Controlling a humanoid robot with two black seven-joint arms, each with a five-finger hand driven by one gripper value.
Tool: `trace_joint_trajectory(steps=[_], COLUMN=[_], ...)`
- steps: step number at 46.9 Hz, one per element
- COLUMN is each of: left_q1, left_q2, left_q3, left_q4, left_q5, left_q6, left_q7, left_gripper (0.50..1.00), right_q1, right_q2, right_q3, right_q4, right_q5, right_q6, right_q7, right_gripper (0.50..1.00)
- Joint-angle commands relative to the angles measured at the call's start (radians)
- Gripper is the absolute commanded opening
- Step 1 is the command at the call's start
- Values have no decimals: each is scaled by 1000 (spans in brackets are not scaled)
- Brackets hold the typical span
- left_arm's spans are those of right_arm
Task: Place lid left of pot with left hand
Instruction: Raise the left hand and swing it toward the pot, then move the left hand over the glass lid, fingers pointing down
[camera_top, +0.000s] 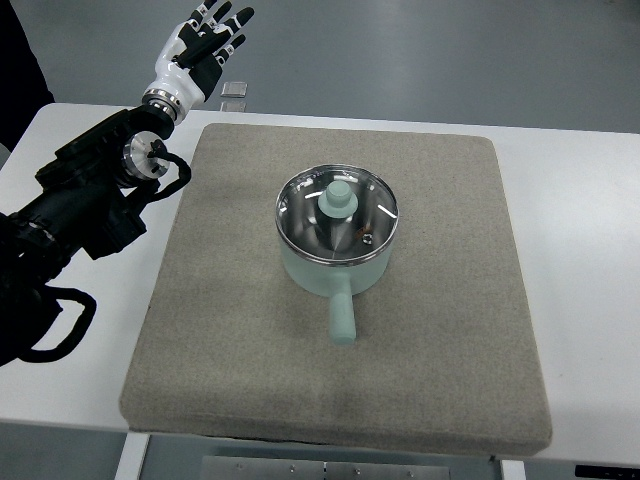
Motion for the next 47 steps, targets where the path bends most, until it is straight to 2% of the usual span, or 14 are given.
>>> trace_joint_trajectory(steps=[1, 25, 41, 47], left_q1=[-2, -38, -133, -158], left_q2=[3, 17, 17, 18], left_q3=[-1, 27, 329, 415], left_q4=[0, 2, -1, -35], left_q5=[-2, 21, 44, 116], left_q6=[2, 3, 5, 2], left_q7=[0, 9, 12, 12], left_gripper=[992, 992, 992, 992], right_q1=[0, 0, -1, 0], right_q2=[0, 0, 0, 0], right_q3=[0, 0, 0, 0], right_q4=[0, 0, 0, 0], right_q5=[1, 1, 1, 1], right_q6=[0, 0, 0, 0], right_q7=[0, 0, 0, 0], right_gripper=[924, 924, 924, 924])
